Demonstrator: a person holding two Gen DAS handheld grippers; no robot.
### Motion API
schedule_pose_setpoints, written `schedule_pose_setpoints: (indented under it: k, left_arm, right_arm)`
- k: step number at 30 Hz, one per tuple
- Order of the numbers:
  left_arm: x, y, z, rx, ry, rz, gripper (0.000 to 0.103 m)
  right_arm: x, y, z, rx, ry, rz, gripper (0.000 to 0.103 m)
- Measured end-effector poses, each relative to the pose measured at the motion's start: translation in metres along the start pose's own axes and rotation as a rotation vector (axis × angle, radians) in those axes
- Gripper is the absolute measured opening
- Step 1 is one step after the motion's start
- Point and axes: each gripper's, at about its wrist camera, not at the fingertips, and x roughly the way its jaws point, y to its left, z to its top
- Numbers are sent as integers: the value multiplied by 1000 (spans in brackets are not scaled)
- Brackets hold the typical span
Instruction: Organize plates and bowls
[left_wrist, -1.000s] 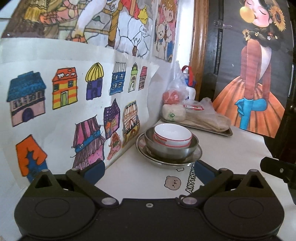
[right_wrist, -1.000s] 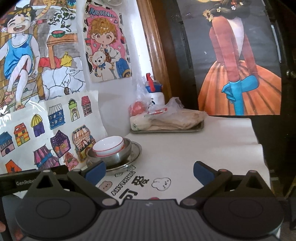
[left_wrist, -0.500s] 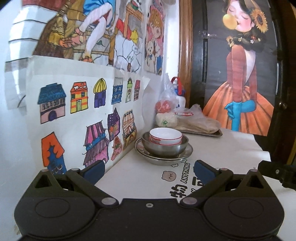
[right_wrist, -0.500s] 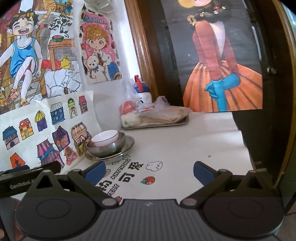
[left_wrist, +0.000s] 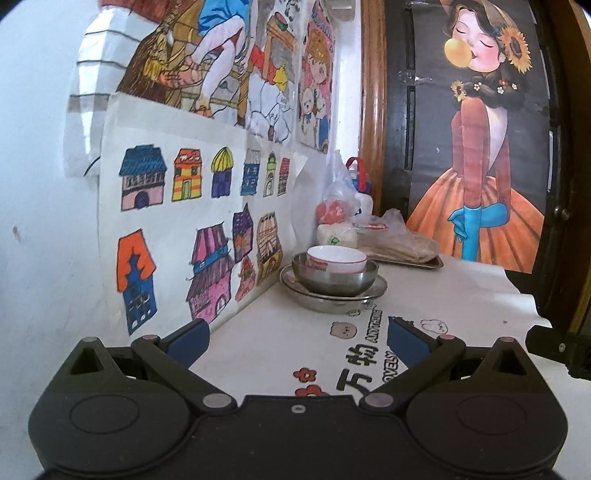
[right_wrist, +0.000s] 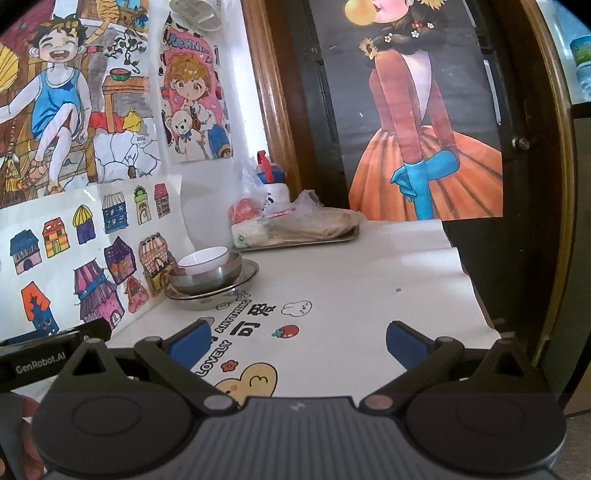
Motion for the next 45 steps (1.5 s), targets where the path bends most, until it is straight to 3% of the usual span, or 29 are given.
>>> schedule_pose_setpoints:
  k: [15, 45]
  left_arm:
    - [-2, 0, -8, -4, 4, 5, 102]
    - [2, 2, -11, -7, 10, 5, 102]
  right_arm:
    - [-11, -1, -12, 39, -20, -65, 103]
    - [-10, -2, -14, 69, -15, -60, 103]
